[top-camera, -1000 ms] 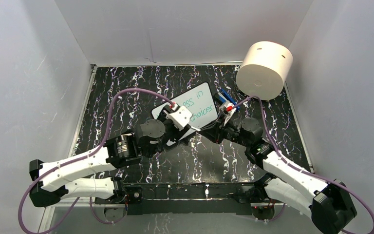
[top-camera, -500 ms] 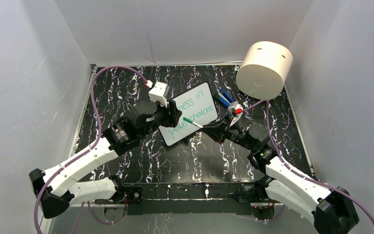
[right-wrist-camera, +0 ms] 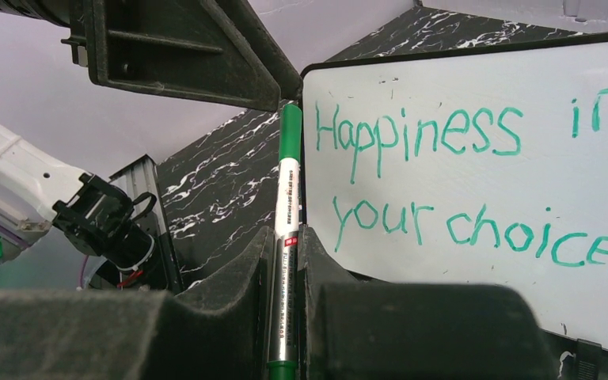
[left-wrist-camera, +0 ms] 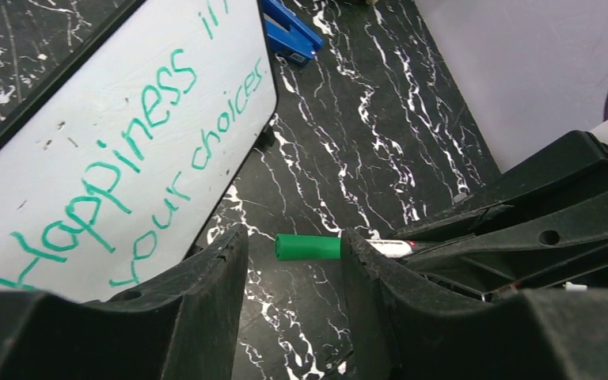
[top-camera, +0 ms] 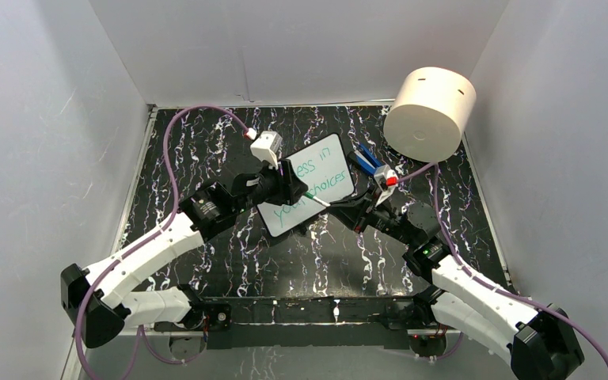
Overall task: Write a sentence on the whiteboard
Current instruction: Close the pen cap, then place the whiteboard marker at the center of the board, then reset both arms
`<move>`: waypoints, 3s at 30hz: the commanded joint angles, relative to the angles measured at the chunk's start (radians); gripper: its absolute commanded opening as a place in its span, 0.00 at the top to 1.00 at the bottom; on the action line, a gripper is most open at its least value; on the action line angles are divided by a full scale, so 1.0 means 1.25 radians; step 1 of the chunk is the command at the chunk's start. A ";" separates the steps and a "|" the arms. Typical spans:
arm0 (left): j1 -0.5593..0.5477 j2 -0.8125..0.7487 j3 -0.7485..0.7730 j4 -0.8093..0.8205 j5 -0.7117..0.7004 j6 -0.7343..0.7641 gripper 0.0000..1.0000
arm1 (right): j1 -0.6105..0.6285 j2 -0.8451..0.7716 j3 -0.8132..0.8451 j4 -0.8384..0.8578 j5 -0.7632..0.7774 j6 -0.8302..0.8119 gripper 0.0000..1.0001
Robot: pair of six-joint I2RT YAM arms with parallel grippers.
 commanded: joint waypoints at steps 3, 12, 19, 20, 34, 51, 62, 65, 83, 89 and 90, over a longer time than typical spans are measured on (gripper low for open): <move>0.006 0.013 -0.007 0.043 0.086 -0.033 0.58 | -0.001 -0.010 0.001 0.070 0.004 0.006 1.00; 0.005 0.031 -0.005 0.057 0.190 -0.071 0.60 | -0.001 -0.002 0.007 0.076 0.022 0.004 1.00; -0.013 0.045 -0.019 0.111 0.280 -0.115 0.61 | -0.002 0.033 0.026 0.064 0.033 -0.003 1.00; -0.017 0.045 -0.020 0.110 0.273 -0.109 0.61 | -0.002 0.035 0.028 0.058 0.035 -0.006 1.00; 0.058 -0.065 -0.005 -0.061 -0.027 0.010 0.36 | -0.004 -0.068 0.062 -0.274 0.265 -0.095 1.00; 0.266 -0.279 -0.166 -0.091 -0.247 0.103 0.22 | -0.022 -0.078 0.003 -0.489 0.728 0.001 1.00; 0.279 -0.390 -0.282 -0.037 -0.402 0.173 0.09 | -0.026 0.000 -0.097 -0.438 0.813 0.158 0.98; 0.294 -0.403 -0.289 -0.043 -0.423 0.192 0.09 | -0.026 0.046 -0.112 -0.399 0.803 0.163 0.94; 0.303 -0.621 -0.300 -0.091 -0.353 0.194 0.07 | -0.025 -0.161 0.030 -0.698 0.807 0.132 0.42; 0.303 -0.708 -0.271 -0.126 -0.334 0.199 0.07 | -0.026 -0.293 0.172 -0.819 0.834 0.014 0.31; 0.303 -0.723 -0.268 -0.129 -0.327 0.201 0.07 | -0.026 -0.304 0.194 -0.840 0.842 -0.001 0.27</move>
